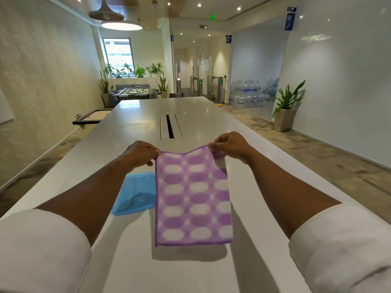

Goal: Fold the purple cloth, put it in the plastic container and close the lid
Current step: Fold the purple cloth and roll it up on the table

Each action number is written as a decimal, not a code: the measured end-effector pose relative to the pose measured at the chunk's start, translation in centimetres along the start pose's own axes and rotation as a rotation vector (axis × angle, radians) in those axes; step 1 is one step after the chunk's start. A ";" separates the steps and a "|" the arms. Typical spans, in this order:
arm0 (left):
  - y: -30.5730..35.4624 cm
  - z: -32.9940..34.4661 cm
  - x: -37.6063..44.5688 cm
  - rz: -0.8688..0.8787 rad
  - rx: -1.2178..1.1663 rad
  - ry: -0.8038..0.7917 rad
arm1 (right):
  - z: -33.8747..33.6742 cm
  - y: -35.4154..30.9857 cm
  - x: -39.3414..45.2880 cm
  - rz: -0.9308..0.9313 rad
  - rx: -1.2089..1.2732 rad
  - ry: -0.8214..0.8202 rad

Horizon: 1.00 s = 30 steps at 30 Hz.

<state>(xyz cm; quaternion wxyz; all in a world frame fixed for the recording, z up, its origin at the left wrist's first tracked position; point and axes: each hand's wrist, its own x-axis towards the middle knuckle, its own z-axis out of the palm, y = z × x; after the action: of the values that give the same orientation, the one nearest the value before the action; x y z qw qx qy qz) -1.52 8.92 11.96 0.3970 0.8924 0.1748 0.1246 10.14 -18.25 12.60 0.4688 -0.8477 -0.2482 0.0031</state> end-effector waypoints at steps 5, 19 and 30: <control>-1.4 1.7 0.2 -0.097 -0.110 0.079 | 1.9 1.9 0.2 -0.010 -0.212 -0.037; -7.5 4.3 -1.4 -0.031 0.205 -0.036 | 4.9 6.3 -2.5 0.125 -0.162 -0.353; -9.4 5.3 -3.6 0.061 0.645 -0.183 | 7.7 8.1 -4.8 0.154 -0.376 -0.459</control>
<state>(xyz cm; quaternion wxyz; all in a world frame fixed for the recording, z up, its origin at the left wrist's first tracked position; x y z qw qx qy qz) -4.91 9.76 1.10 0.1044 0.9843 0.1423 -0.0057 7.47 -17.74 0.72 0.2336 -0.9131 -0.2789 0.1839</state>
